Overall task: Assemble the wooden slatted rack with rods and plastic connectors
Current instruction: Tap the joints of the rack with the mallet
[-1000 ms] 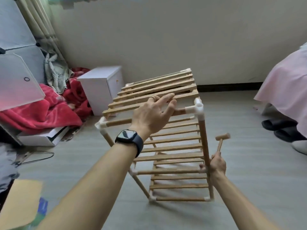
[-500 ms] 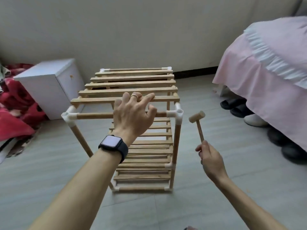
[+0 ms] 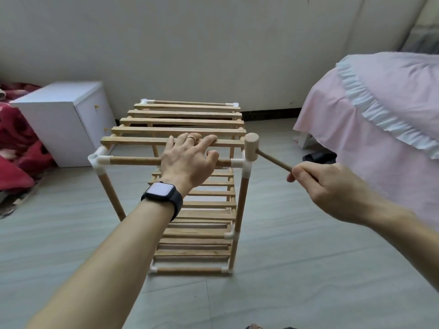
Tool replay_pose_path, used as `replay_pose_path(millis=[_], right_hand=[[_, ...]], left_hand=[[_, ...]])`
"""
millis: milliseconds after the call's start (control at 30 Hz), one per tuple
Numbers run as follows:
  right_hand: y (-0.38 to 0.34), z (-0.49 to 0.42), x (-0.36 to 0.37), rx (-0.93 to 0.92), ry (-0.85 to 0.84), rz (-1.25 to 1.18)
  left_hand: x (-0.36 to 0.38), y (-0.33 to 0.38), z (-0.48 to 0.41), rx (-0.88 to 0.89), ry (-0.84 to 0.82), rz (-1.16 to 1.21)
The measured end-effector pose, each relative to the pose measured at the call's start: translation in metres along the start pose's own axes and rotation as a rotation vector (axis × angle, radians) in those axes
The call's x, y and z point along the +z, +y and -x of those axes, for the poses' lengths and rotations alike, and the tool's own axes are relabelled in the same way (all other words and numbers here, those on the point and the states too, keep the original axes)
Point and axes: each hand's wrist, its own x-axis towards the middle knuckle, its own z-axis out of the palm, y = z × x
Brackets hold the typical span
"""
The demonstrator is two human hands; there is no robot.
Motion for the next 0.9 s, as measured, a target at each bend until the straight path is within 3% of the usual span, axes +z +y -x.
replay_pose_path(millis=[100,233,367,500,600,733,833,900], right_hand=[[-0.011,-0.009,-0.016,0.04,-0.045,0.067],[-0.021,-0.005,-0.019,-0.058,0.235,-0.151],[-0.02,-0.005,-0.006,0.033,-0.055,0.09],[-0.013,0.003,-0.003,-0.063,0.153,-0.041],[-0.016,0.004,0.0,-0.048,0.013,0.137],[-0.017,0.004,-0.004,-0.116,0.296,-0.009],[-0.018,-0.002,-0.007,-0.052,0.009,0.209],[-0.014,-0.001,-0.01,-0.064,0.143,0.122]], left_hand=[[-0.002,0.001,0.001,0.003,-0.007,-0.005],[-0.001,0.0,0.001,0.008,-0.01,-0.008],[-0.001,0.0,0.001,-0.009,-0.013,-0.016],[0.0,0.0,0.0,-0.007,-0.011,-0.019],[0.0,0.0,0.0,-0.013,-0.014,-0.021],[0.0,0.001,0.0,-0.018,-0.014,-0.029],[-0.001,0.001,0.0,-0.017,-0.018,-0.025],[0.0,0.0,0.0,-0.014,-0.024,-0.033]])
